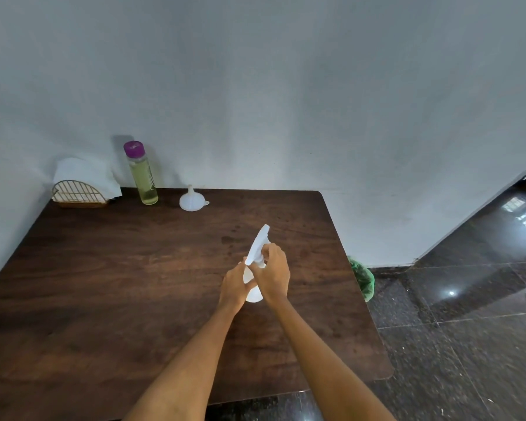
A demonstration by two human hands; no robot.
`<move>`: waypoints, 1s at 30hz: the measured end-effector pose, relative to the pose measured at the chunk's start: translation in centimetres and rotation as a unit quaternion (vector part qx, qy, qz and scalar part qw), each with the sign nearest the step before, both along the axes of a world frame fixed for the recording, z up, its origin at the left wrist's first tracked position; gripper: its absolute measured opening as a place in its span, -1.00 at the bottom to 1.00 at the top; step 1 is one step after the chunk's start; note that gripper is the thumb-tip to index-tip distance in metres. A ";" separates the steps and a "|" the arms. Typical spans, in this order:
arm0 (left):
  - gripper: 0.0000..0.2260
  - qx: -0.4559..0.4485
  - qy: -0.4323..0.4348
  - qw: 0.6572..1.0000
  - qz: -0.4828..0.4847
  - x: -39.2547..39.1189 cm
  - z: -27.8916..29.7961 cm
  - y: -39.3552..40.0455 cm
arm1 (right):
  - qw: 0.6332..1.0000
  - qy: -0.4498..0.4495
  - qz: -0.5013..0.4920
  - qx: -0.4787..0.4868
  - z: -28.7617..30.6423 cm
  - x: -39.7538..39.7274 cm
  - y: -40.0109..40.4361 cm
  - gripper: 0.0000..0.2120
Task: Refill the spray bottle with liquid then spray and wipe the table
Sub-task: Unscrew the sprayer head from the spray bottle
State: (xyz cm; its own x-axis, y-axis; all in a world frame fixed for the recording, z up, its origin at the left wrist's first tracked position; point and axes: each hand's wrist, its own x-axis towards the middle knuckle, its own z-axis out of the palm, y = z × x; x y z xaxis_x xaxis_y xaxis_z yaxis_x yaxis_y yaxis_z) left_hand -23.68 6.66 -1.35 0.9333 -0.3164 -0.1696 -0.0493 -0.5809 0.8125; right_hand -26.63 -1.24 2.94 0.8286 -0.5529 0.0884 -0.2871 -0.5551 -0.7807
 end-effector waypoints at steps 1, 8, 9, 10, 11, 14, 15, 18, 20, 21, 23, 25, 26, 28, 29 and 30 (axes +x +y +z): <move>-0.64 0.002 -0.002 1.000 -0.004 0.0 0.0 0.0 | 1.000 -0.004 0.012 0.001 0.1 0.1 0.0 -0.75; -0.74 0.043 -0.014 0.999 -0.008 0.1 0.1 0.0 | 0.986 0.034 0.102 -0.125 0.6 0.2 0.5 -0.73; -0.75 0.041 -0.012 0.999 -0.006 0.1 0.1 0.0 | 0.984 0.046 0.100 -0.140 0.6 0.3 0.7 -0.72; -0.75 0.033 -0.009 0.999 -0.005 0.0 0.1 0.0 | 0.983 0.056 0.095 -0.145 0.5 0.5 0.7 -0.71; -0.74 0.024 -0.008 1.000 -0.008 0.0 0.1 0.1 | 0.984 0.065 0.091 -0.140 0.5 0.7 0.7 -0.71; -0.64 0.009 -0.005 1.000 -0.017 0.0 0.1 0.2 | 0.992 0.038 0.090 -0.074 0.9 0.9 0.0 -0.73; -0.60 0.004 0.003 1.000 -0.018 0.0 0.0 0.2 | 0.995 0.023 0.089 -0.039 1.0 0.9 -0.4 -0.73; -0.55 0.003 0.006 1.000 -0.020 0.1 0.0 0.3 | 0.994 0.028 0.105 -0.012 0.9 0.7 -1.1 -0.72; -0.57 0.007 0.001 1.000 -0.019 0.0 0.1 0.2 | 0.995 0.020 0.093 -0.006 0.6 0.7 -1.0 -0.71; -0.58 0.011 0.003 1.000 -0.020 0.0 0.2 0.2 | 0.996 0.015 0.084 0.000 0.5 0.7 -0.9 -0.72; -0.56 0.015 0.002 1.000 -0.022 0.0 0.2 0.2 | 0.997 0.002 0.080 0.014 0.3 0.8 -0.7 -0.78; -0.50 0.018 0.005 1.000 -0.024 0.0 0.1 0.2 | 0.996 -0.038 0.066 0.053 1.0 0.9 -0.6 -0.80; -0.49 0.016 0.003 1.000 -0.025 -0.1 0.0 0.2 | 0.994 -0.062 0.058 0.071 1.7 1.0 -0.6 -0.77; -0.50 0.018 -0.006 0.999 -0.026 -0.1 0.1 0.0 | 0.990 -0.095 0.054 0.090 3.3 1.3 -0.5 -0.70; -0.51 0.026 -0.007 0.999 -0.024 -0.2 0.3 -0.1 | 0.988 -0.108 0.054 0.092 4.2 1.5 -0.5 -0.68; -0.51 0.033 -0.008 0.999 -0.021 -0.1 0.4 -0.2 | 0.987 -0.122 0.051 0.092 5.1 1.7 -0.6 -0.67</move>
